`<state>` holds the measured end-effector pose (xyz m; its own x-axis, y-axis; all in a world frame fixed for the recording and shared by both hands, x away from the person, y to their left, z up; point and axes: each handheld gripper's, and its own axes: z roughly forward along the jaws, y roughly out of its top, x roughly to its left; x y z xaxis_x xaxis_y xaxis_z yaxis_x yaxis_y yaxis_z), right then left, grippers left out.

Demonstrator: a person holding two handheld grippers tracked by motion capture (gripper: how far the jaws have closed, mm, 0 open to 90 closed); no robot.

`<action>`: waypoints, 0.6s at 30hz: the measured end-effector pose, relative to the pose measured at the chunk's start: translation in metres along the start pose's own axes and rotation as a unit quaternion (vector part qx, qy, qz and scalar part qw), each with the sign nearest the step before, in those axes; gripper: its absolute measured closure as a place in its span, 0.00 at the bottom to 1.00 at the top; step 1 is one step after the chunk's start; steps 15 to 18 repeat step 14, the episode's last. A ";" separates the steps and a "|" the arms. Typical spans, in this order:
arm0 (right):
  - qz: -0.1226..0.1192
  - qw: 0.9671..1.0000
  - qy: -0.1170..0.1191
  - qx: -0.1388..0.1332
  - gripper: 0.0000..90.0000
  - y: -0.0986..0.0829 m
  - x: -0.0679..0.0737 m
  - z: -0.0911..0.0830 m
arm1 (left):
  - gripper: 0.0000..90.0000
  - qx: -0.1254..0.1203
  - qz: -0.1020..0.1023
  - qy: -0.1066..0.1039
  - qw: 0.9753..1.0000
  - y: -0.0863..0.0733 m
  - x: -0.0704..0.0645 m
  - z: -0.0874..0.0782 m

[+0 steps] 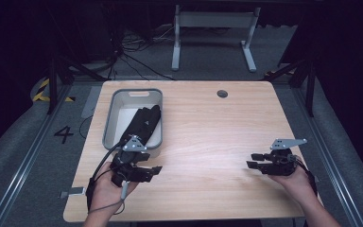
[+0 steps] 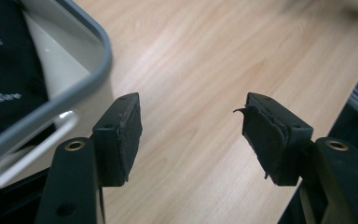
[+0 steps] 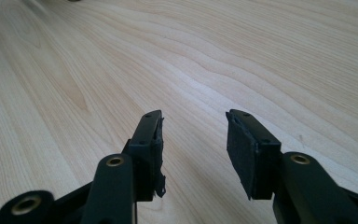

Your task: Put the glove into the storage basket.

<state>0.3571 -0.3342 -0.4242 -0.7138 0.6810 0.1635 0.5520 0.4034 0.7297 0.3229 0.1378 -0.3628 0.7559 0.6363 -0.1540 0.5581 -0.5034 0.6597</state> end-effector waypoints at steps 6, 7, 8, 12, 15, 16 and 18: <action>-0.007 1.000 0.000 0.001 0.62 -0.001 0.002 0.000 | 0.42 0.044 0.012 -0.008 0.999 0.000 -0.005 0.016; -0.006 1.000 0.000 0.000 0.62 -0.002 0.002 0.000 | 0.42 0.051 0.005 -0.016 0.999 0.000 -0.003 0.018; -0.005 1.000 0.000 0.001 0.62 -0.002 0.001 0.000 | 0.42 0.056 -0.001 -0.013 0.998 0.000 -0.003 0.020; -0.005 1.000 0.000 -0.002 0.62 -0.002 0.001 0.000 | 0.42 0.062 -0.015 -0.011 0.998 0.000 0.001 0.022; -0.007 1.000 0.000 -0.003 0.62 -0.002 0.001 0.000 | 0.41 0.059 -0.015 -0.010 0.998 0.000 0.001 0.021; -0.007 1.000 0.000 -0.003 0.62 -0.002 0.001 0.000 | 0.41 0.059 -0.015 -0.010 0.998 0.000 0.001 0.021; -0.007 1.000 0.000 -0.003 0.62 -0.002 0.001 0.000 | 0.41 0.059 -0.015 -0.010 0.998 0.000 0.001 0.021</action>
